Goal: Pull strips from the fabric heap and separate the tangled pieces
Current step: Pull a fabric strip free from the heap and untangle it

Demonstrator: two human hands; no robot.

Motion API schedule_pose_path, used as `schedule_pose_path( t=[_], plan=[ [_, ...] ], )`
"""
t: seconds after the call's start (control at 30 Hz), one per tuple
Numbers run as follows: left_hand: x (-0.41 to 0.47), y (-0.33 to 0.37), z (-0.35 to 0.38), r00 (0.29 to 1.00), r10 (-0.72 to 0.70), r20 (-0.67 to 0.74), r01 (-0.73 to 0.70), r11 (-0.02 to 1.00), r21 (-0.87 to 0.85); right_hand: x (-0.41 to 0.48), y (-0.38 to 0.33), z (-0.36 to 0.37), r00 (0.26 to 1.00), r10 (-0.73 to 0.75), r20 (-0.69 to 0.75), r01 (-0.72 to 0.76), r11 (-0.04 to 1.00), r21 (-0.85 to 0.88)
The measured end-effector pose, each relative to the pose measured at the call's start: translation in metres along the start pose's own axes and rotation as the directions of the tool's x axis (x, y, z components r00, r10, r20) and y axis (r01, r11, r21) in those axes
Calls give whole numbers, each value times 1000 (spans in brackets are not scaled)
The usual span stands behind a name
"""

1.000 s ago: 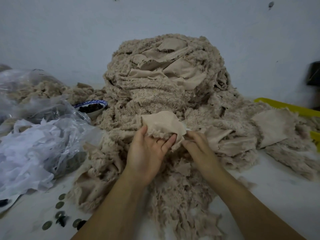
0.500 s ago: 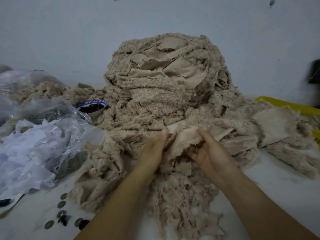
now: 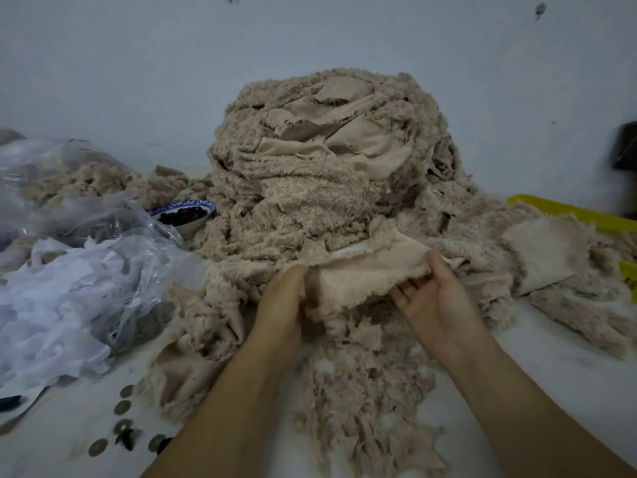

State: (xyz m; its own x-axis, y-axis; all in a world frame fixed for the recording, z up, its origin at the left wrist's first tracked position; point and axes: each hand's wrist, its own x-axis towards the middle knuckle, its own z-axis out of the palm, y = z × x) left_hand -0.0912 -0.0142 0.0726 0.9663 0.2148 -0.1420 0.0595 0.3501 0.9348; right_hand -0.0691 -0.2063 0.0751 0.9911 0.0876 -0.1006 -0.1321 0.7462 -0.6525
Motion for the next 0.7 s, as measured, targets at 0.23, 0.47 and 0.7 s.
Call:
schedule_pose_path(
  t=[0.23,0.47,0.7],
  plan=[
    [-5,7,-9,955,-178,235,263,875,-407,1,3,-1,999,-31,6,31,999,23],
    [-7,9,-1,973,-55,225,159,864,-477,0,4,-1,996,-59,60,69,982,-173],
    [-8,10,2,975,24,220,117,787,-605,-12,23,4,977,-75,198,202,601,-774]
  ],
)
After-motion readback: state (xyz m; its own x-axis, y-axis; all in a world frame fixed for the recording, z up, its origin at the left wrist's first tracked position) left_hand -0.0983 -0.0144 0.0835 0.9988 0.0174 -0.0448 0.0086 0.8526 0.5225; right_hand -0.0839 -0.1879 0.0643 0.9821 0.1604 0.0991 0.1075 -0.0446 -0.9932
